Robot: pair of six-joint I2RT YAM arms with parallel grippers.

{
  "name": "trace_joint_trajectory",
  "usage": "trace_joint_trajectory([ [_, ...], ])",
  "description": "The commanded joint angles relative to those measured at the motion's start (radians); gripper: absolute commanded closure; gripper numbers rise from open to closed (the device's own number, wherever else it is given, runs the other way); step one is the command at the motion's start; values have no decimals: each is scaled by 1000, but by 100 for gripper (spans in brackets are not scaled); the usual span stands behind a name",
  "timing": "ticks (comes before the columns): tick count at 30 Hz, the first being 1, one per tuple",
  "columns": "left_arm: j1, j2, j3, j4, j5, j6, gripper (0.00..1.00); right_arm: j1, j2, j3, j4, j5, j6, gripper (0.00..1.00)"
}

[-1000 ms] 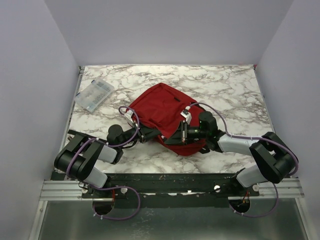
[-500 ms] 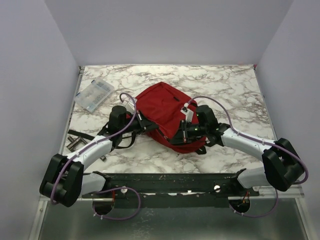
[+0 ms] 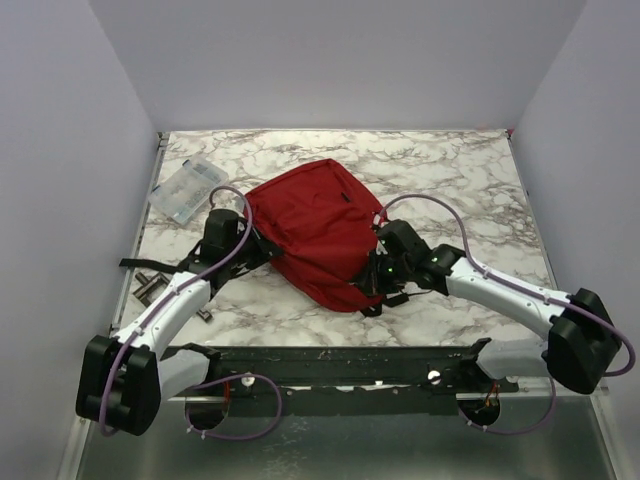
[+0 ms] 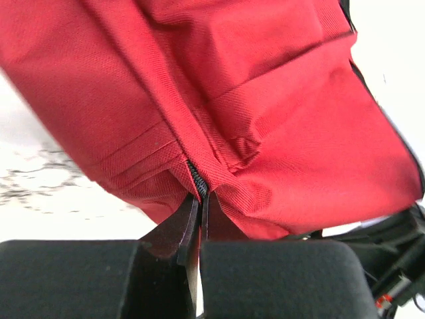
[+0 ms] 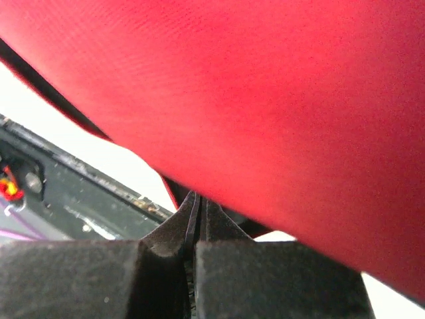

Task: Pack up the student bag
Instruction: Zip the student bag at the center of the board.

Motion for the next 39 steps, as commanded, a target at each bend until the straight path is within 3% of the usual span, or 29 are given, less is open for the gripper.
trace_joint_trajectory([
  [1, 97, -24, 26, -84, -148, 37, 100, -1, -53, -18, -149, 205, 11, 100],
  [3, 104, -37, 13, -84, -86, 35, 97, -1, -78, -30, -67, 125, 8, 100],
  [6, 103, -70, -20, -82, 26, 19, 77, 1, -64, -21, 43, 32, -7, 100],
  [9, 102, -101, -52, -115, 138, -38, 53, 1, -33, 11, 73, -7, -37, 100],
  [10, 100, -113, -78, -119, 183, -85, 35, 0, -31, 10, 93, -37, -46, 100],
  [11, 92, -123, -103, -118, 231, -127, 25, 1, -31, 6, 125, -67, -58, 100],
  [16, -44, -154, -208, -116, 329, -460, 20, 24, -6, 30, 136, -135, -87, 100],
  [19, -188, -184, -223, -106, 280, -665, 18, 52, -24, 17, 159, -152, -99, 100],
  [24, -231, -205, -167, -89, 166, -686, 14, 89, -3, 17, 160, -145, -104, 100],
  [27, -232, -151, -162, 2, 116, -657, 20, 118, -5, 13, 167, -120, -103, 100],
  [31, -217, -38, -159, 70, 120, -577, 60, 124, -7, 29, 120, -64, -108, 100],
  [33, -203, -33, -168, 66, 100, -497, 87, 124, -18, 45, 69, -45, -124, 100],
  [36, -175, -95, -225, 59, 28, -409, 100, 124, -61, 36, -6, 74, -114, 100],
  [39, -109, -207, -233, -93, -35, -306, 100, 108, -71, 25, -103, 270, -66, 100],
])
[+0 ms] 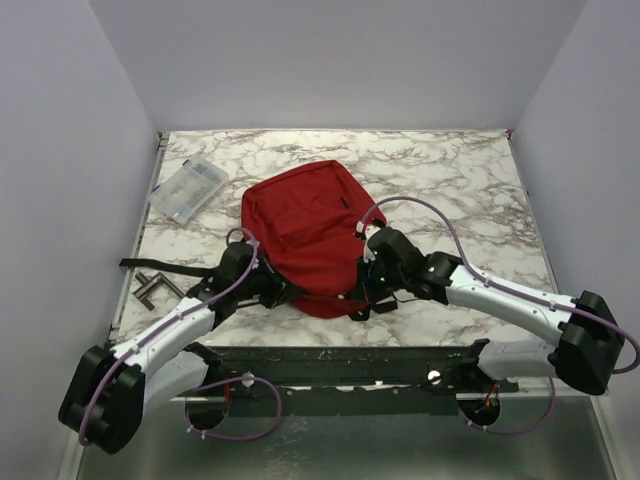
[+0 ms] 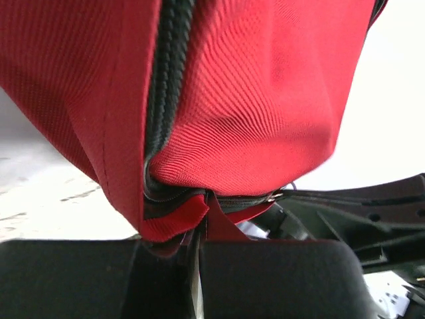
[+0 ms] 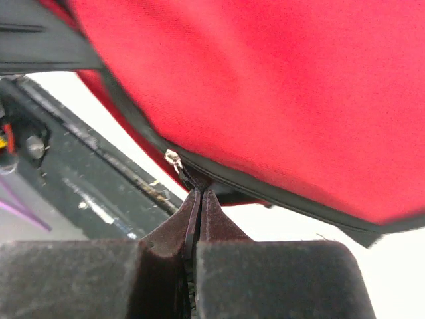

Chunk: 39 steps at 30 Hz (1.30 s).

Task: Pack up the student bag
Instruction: Zip the student bag at the center of the board.

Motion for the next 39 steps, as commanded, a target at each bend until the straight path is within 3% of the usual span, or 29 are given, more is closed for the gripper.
trace_joint_trajectory([
  [1, 109, -180, -29, -184, -175, 210, 100, -29, -32, 12, -201, 315, 54, 100],
  [7, 230, -393, -71, -321, -214, 312, 100, -207, -60, -12, -178, 451, 85, 100],
  [10, 240, -403, -52, -311, -133, 372, 100, -208, -17, 21, -95, 325, 19, 100],
  [13, 239, -428, 14, -365, -114, 486, 46, -209, -38, -10, 40, 95, -64, 100],
  [15, 237, -493, 44, -382, -131, 541, 29, -209, -53, -28, 80, 37, -95, 100],
  [18, 190, -547, 84, -335, -98, 573, 11, -208, -49, -18, 66, 14, -115, 100],
  [22, -134, -455, 174, -254, -285, 667, 10, -208, -68, -29, 76, -24, -122, 100],
  [26, -390, -197, 349, -228, -403, 810, 13, -208, -84, -31, 64, 0, -104, 100],
  [31, -462, 107, 505, -189, -412, 890, 16, -208, -104, -42, 39, 65, -68, 100],
  [36, -470, 276, 555, -104, -332, 912, 18, -207, -119, -28, 0, 95, -49, 100],
  [38, -470, 329, 573, -112, -341, 913, 28, -207, -134, -40, 7, 89, -46, 100],
  [39, -469, 346, 577, -112, -342, 912, 40, -208, -139, -44, 9, 89, -48, 100],
])
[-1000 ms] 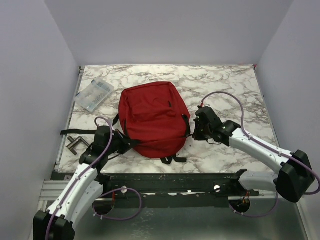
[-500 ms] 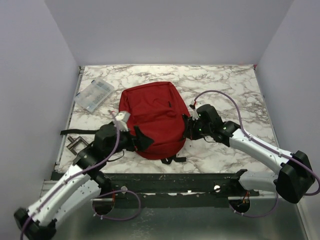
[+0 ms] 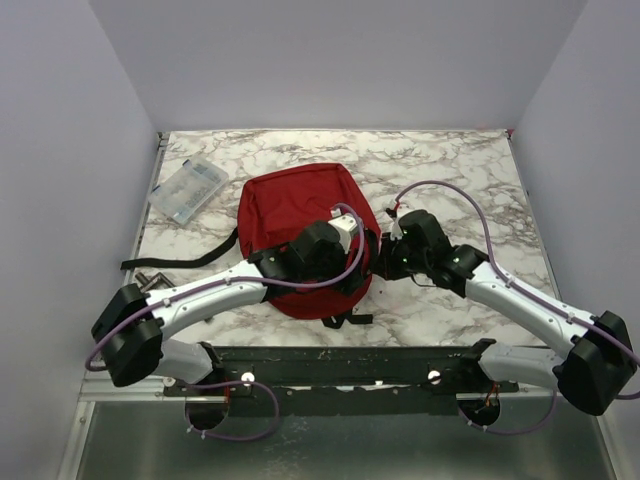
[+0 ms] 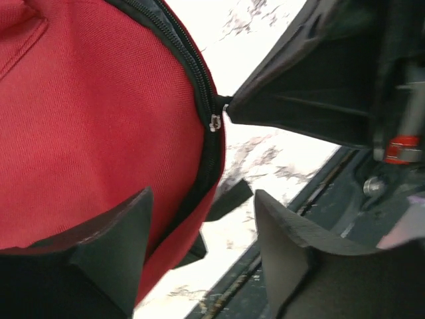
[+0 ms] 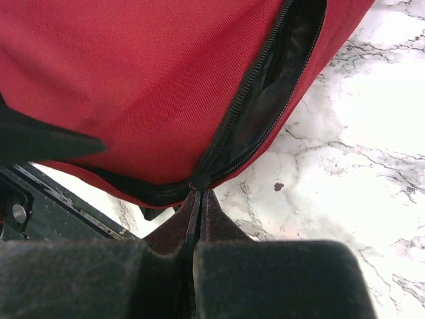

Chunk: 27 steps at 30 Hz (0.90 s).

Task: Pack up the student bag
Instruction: Zip the student bag at the center of the board.

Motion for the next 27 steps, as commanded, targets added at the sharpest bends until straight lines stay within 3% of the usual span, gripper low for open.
trace_joint_trajectory([
  [1, -8, 94, 56, 35, 16, 40, 46, -2, -44, -17, -11, 27, 14, 100],
  [12, -13, 158, 31, 30, 85, 2, 52, -1, -40, -2, -15, 59, 8, 100],
  [15, -18, 155, 7, 30, 86, -2, 61, -2, -41, -1, -12, 68, 11, 100],
  [19, -21, 155, -1, -5, 94, 13, 97, -2, -20, 4, -36, 207, 52, 100],
  [27, -29, 72, -89, -19, 95, 50, 100, -41, 89, 86, -59, 477, 107, 100],
])
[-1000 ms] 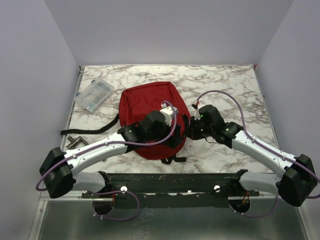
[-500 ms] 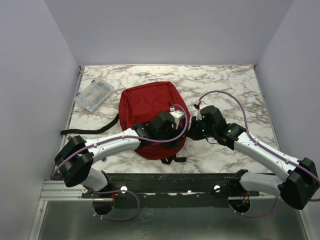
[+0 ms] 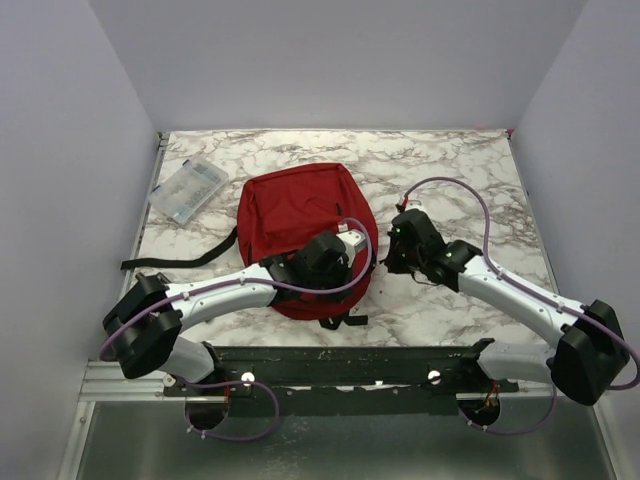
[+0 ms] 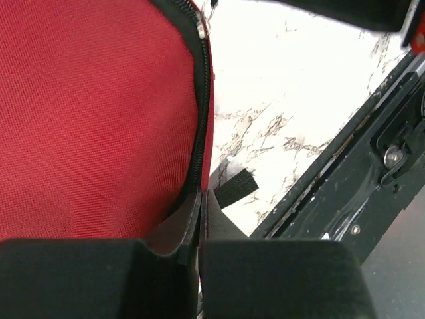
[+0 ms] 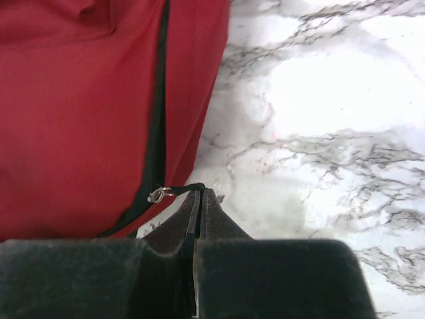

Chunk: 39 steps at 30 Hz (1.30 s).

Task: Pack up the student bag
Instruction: Zip the student bag at the center of the board.

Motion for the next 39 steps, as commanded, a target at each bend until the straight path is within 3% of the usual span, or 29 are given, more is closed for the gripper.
trace_joint_trajectory([
  [1, -10, -66, -63, -57, 31, 32, 100, -54, 82, 95, -2, 207, 14, 100],
  [13, -22, -150, -151, -17, 57, 37, 100, -121, 390, 304, 165, 250, -120, 100],
  [18, -26, -149, -160, 3, 86, 23, 100, -141, 457, 358, 197, 245, -170, 100],
  [23, -26, -154, -114, -40, 75, 24, 100, -141, 447, 364, 183, 133, -215, 99],
  [24, -22, -152, -92, -64, 70, 22, 100, -142, 429, 358, 167, 114, -213, 92],
  [27, 2, -168, -45, -102, 87, 1, 68, -142, 350, 323, 125, 63, -196, 62],
  [29, 25, -198, -31, -100, 107, -12, 52, -142, 285, 296, 100, 30, -187, 50],
  [33, 81, -281, 19, -108, 129, -24, 38, -141, 144, 264, 38, -1, -180, 36],
  [39, 211, -439, 99, -127, 114, -35, 25, -143, -83, 242, -13, -28, -190, 16],
])
